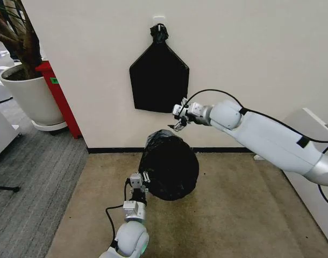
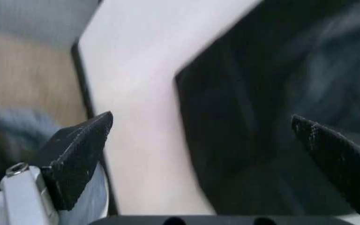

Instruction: Place the garbage bag over the trash bin.

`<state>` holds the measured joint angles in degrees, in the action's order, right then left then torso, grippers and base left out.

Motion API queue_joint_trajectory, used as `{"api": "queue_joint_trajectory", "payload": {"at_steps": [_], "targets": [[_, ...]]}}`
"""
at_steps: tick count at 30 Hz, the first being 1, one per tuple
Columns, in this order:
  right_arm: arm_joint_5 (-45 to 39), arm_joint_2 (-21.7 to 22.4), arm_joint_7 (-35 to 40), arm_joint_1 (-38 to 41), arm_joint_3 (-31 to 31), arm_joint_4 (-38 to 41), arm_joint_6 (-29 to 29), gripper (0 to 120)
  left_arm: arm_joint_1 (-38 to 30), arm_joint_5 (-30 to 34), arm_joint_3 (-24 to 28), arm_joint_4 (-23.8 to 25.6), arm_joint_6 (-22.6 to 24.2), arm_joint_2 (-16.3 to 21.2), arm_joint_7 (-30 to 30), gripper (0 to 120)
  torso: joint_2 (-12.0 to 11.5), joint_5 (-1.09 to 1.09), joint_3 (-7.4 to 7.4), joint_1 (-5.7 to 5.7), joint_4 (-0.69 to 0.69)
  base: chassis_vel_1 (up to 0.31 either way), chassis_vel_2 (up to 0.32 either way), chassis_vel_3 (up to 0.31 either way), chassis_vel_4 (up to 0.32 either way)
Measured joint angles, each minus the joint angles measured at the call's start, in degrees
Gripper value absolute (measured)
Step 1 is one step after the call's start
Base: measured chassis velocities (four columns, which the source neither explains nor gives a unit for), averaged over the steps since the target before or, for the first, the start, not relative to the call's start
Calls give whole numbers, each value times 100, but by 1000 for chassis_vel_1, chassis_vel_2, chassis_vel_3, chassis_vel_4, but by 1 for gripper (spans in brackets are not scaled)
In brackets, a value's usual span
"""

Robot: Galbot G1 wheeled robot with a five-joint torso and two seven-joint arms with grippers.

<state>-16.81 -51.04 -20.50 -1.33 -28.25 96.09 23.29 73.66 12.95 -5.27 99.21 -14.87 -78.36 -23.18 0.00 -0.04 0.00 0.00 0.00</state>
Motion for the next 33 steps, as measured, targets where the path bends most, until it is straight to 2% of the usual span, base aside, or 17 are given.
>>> {"api": "queue_joint_trajectory", "payload": {"at_steps": [1,5,8,12,13,16,19,25,30,33], "targets": [[-6,4,133,-100,153,222,38,100,-8,125,1,14,45,-6,-31,1,0,6,1,0,0,0,0,0,0],[-27,97,764,-501,785,1084,327,100,-62,714,7,156,268,-36,-195,1,-1,4,0,0,1,0,0,0,0],[-107,177,1135,-650,1029,1402,553,100,-72,990,7,239,362,-46,-278,1,0,4,0,0,0,0,0,0,0],[-894,353,2728,-1120,1309,1944,992,100,-94,1687,0,452,578,-90,-564,1,0,4,0,0,0,0,0,0,0],[-894,353,2728,-1120,1309,1944,992,100,-94,1687,0,452,578,-90,-564,1,0,4,0,0,0,0,0,0,0],[-1365,362,3630,-1558,1465,2134,1132,100,-125,2114,-1,586,714,-113,-771,1,-1,5,0,0,0,0,0,0,0],[-1652,319,4275,-2349,1820,2246,1163,100,-181,2663,-13,798,867,-134,-1044,1,0,4,0,0,1,0,0,0,0],[-2014,57,4593,-3566,2613,2374,1175,100,-226,3507,-43,1023,965,-150,-1349,1,-1,4,0,0,0,0,0,0,0],[-2280,-163,4740,-4089,3004,2435,1208,100,-244,3879,-59,1126,1032,-232,-1512,1,-1,5,1,0,0,0,0,0,0],[-2467,-278,4829,-4406,3352,2501,1458,100,-252,4104,-63,1215,1110,-305,-1644,1,0,2,0,0,0,0,0,0,0]]}}
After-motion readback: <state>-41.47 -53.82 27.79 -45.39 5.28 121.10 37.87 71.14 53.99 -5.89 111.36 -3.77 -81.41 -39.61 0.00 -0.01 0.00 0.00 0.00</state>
